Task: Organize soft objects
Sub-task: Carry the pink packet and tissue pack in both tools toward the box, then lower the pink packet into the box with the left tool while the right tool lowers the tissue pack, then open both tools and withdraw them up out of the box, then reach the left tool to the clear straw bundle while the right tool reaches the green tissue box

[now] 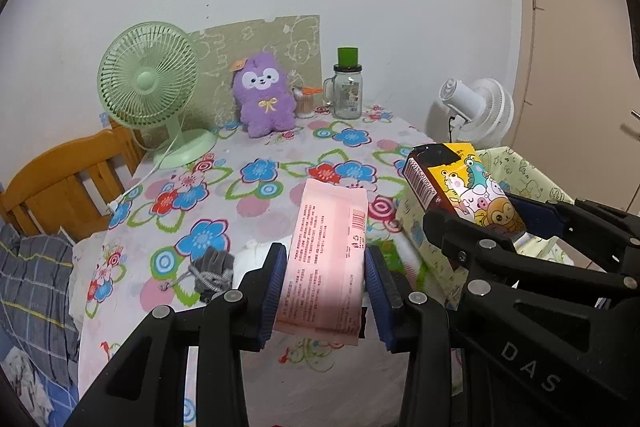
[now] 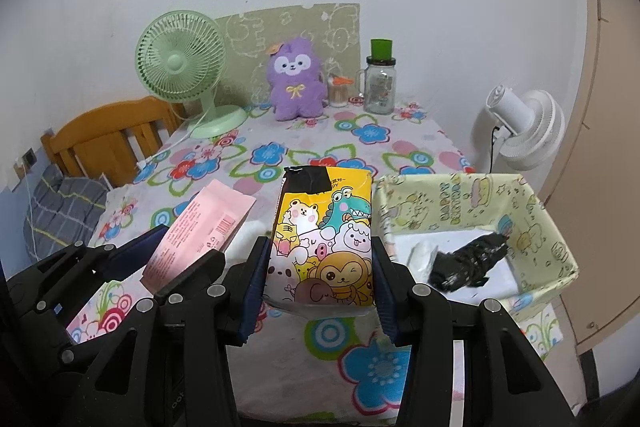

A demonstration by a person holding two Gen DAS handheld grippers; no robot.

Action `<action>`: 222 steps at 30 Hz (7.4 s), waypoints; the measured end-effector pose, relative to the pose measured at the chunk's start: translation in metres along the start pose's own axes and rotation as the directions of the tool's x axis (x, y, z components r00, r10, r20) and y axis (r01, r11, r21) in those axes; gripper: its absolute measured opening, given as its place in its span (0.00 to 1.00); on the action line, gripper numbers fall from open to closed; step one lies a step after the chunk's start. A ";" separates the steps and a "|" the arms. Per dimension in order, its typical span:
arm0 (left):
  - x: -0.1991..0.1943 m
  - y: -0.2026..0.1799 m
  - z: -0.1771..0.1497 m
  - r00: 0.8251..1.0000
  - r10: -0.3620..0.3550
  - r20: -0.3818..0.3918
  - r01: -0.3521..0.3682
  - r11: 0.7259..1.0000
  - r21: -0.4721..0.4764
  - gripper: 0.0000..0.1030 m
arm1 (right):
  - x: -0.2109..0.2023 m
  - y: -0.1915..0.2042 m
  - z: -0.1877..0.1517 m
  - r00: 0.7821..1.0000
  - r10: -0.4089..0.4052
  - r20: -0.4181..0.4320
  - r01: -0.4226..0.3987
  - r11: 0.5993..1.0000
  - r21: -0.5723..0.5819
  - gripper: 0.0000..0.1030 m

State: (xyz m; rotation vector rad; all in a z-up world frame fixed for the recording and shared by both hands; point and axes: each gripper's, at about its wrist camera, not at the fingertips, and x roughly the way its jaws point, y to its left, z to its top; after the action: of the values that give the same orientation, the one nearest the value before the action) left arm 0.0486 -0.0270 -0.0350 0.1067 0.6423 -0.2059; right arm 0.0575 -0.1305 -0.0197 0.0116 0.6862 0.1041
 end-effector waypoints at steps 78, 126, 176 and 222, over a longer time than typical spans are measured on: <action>0.109 -0.134 0.056 0.989 -0.094 -0.112 0.114 0.975 0.192 0.86 | 0.067 -0.149 0.017 0.995 -0.060 -0.079 0.069 0.990 0.124 0.54; 0.009 -0.069 0.029 0.997 -0.081 0.006 0.080 0.993 0.088 1.00 | -0.025 -0.069 0.003 0.985 -0.156 0.080 0.150 0.986 0.071 0.98; 0.004 0.039 -0.002 1.000 0.023 0.011 -0.023 0.998 -0.054 0.98 | 0.013 0.042 0.007 0.998 -0.011 0.056 0.014 0.999 -0.053 0.99; 0.114 0.057 -0.033 0.981 -0.032 -0.189 0.018 0.997 -0.074 0.97 | 0.143 0.045 -0.018 0.982 -0.060 -0.180 0.063 0.998 0.010 0.75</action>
State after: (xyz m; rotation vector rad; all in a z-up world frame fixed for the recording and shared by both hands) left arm 0.1314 0.0154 -0.1278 0.0490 0.8410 -0.1978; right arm 0.1514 -0.0724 -0.1220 -0.0043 0.8668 0.0403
